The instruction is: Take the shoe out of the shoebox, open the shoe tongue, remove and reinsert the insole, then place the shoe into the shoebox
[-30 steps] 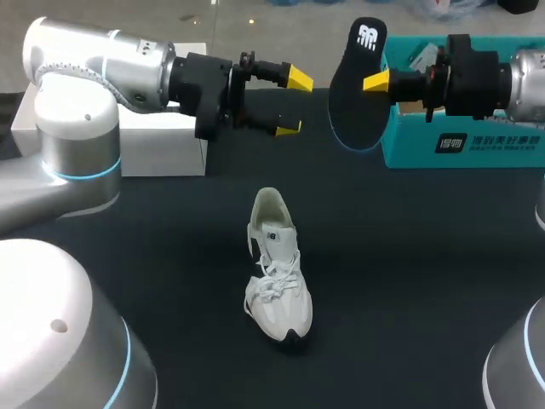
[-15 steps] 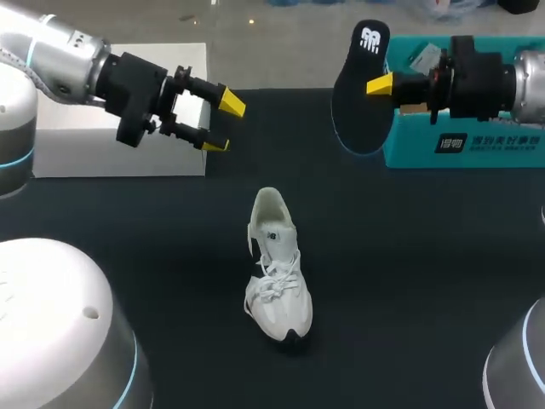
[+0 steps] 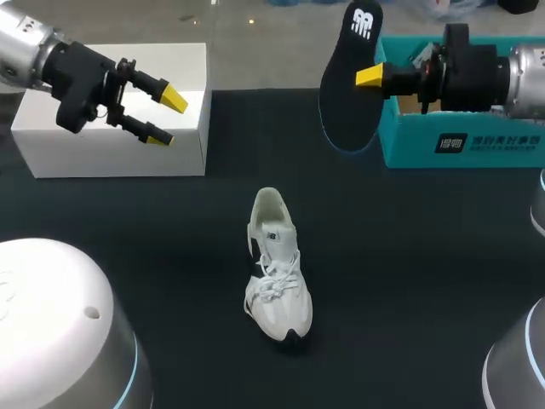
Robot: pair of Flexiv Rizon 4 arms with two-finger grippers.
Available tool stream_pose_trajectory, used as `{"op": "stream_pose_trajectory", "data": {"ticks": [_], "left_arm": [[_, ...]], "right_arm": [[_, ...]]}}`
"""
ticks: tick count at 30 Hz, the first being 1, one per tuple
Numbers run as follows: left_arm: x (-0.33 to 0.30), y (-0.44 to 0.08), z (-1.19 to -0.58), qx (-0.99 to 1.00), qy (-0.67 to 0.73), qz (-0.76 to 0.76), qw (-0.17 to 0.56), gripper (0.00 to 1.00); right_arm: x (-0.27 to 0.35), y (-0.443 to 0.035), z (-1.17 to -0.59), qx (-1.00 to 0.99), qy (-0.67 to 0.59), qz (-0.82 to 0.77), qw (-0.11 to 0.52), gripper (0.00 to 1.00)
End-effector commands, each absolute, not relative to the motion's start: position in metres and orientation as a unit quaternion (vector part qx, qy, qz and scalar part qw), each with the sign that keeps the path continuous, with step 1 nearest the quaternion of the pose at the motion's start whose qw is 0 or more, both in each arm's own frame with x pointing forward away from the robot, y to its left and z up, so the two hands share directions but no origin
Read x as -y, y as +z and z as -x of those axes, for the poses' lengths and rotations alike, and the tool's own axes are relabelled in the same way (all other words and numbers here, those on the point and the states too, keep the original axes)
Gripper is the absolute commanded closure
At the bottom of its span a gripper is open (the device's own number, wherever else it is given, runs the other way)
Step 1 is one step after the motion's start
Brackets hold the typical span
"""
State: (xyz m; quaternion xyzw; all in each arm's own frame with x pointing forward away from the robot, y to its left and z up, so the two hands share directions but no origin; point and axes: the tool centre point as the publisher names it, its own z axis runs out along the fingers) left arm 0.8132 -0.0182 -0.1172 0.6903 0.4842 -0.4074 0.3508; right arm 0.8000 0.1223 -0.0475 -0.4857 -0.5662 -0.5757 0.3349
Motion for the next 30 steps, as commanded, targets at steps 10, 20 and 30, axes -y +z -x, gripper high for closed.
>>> {"op": "stream_pose_trajectory", "data": {"ticks": [10,20,30], "left_arm": [[-0.038,-0.114,-0.824,-0.475,-0.396,-0.712,0.332,0.0],[-0.059,-0.123,-0.835,-0.512,-0.388,-0.702,0.307,0.0],[-0.059,-0.123,-0.835,-0.512,-0.388,-0.702,0.307,0.0]], "right_arm": [[-0.15,-0.035,-0.791,0.582,-0.58,0.478,0.311,1.0],[-0.169,-0.021,-0.787,0.587,-0.577,0.479,0.304,1.0],[-0.198,-0.019,-0.8,0.622,-0.616,0.424,0.231,1.0]]}}
